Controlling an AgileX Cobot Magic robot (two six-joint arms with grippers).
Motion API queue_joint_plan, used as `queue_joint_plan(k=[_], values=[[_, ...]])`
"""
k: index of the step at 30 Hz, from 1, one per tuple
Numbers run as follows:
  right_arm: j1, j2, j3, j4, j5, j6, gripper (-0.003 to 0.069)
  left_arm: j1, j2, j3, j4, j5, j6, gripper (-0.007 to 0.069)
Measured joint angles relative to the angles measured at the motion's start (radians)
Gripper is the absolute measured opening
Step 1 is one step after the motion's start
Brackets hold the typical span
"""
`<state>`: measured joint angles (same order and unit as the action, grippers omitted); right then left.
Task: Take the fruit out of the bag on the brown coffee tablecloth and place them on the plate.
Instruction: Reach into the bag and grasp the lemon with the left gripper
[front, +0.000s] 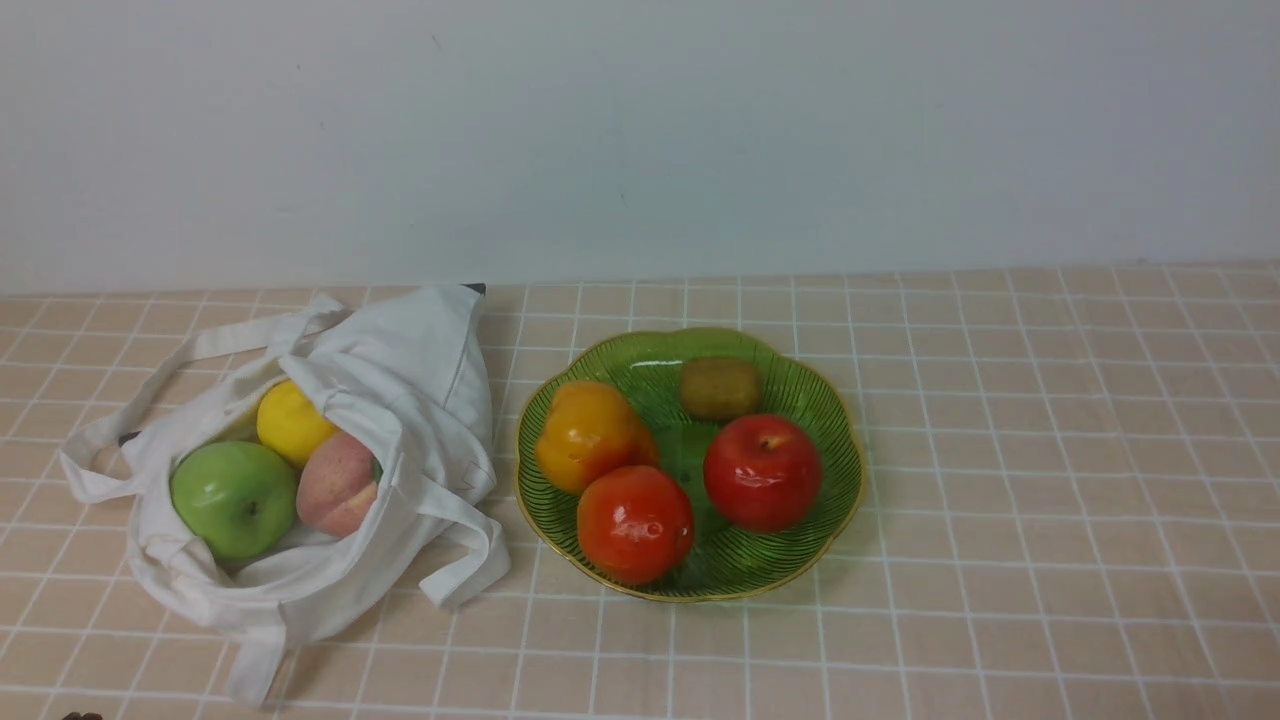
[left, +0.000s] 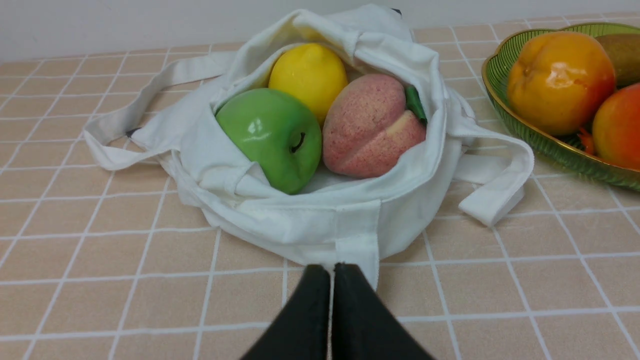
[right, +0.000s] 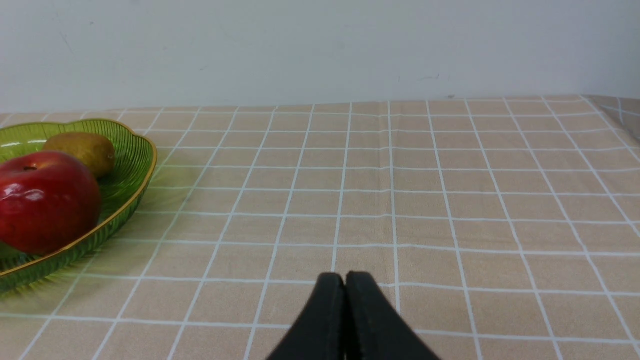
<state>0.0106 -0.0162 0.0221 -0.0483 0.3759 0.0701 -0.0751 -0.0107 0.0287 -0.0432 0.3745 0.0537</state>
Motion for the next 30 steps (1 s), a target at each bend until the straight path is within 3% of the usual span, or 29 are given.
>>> queue_joint_plan(k=[9,14,18,21,25,30], values=[[0.000,0.000,0.000,0.000,0.000,0.000,-0.0014,0.000,0.000,0.000,-0.051,-0.041,-0.031,-0.0008],[0.000,0.000,0.000,0.000,0.000,0.000,-0.0014,0.000,0.000,0.000,-0.347,-0.199,-0.169,-0.0008],[0.000,0.000,0.000,0.000,0.000,0.000,-0.0014,0.000,0.000,0.000,-0.459,-0.285,-0.182,-0.0008],[0.000,0.000,0.000,0.000,0.000,0.000,-0.0014,0.000,0.000,0.000,-0.539,-0.458,-0.201,-0.0008],[0.000,0.000,0.000,0.000,0.000,0.000,-0.0014,0.000,0.001,-0.020,-0.533,-0.662,-0.191,-0.0008],[0.000,0.000,0.000,0.000,0.000,0.000,-0.0014,0.000,0.063,-0.187,-0.391,-0.514,-0.145,-0.0008]])
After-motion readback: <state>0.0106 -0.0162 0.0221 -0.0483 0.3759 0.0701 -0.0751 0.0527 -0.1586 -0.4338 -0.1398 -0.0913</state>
